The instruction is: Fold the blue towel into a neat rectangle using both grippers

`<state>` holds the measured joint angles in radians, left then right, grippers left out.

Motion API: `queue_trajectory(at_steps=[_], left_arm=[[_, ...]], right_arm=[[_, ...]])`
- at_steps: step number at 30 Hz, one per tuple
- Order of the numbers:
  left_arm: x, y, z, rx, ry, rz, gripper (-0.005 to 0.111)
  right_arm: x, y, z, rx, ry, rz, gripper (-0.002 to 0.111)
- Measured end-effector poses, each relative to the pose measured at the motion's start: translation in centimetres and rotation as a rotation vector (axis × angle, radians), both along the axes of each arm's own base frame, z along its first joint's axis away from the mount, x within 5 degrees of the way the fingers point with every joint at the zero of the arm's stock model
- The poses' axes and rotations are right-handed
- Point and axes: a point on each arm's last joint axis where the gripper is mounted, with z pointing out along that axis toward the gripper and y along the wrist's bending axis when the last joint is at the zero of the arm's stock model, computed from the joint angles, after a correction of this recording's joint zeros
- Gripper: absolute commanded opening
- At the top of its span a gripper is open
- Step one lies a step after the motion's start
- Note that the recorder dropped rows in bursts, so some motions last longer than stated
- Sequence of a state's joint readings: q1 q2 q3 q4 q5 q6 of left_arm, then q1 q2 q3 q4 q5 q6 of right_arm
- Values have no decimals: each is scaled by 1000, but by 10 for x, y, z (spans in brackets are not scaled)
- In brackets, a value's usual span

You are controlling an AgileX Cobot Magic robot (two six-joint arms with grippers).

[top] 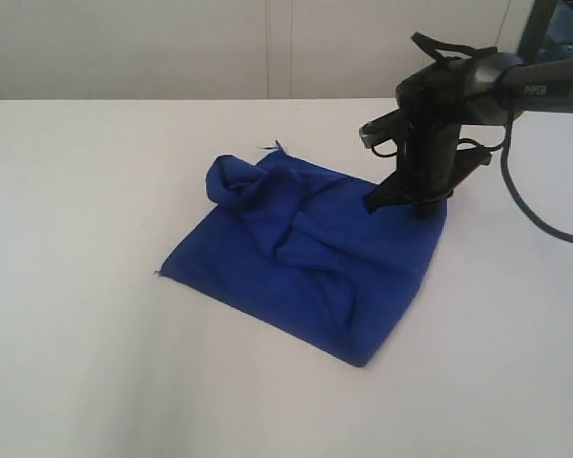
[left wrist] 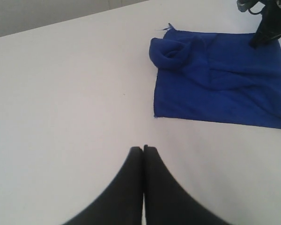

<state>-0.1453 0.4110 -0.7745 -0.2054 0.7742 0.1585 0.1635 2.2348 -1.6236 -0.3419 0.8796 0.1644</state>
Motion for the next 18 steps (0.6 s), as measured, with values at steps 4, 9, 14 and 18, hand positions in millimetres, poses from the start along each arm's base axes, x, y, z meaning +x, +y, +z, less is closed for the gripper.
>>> queue_trajectory(at_steps=[4, 9, 14, 18], left_arm=[[0, 0, 0, 0, 0, 0, 0], [0, 0, 0, 0, 0, 0, 0], [0, 0, 0, 0, 0, 0, 0], [0, 0, 0, 0, 0, 0, 0]], right_arm=[[-12, -7, 1, -54, 124, -42, 0], [-32, -10, 12, -64, 287, -70, 0], [-53, -10, 21, -34, 336, -54, 0], [-68, -11, 36, -20, 336, -44, 0]])
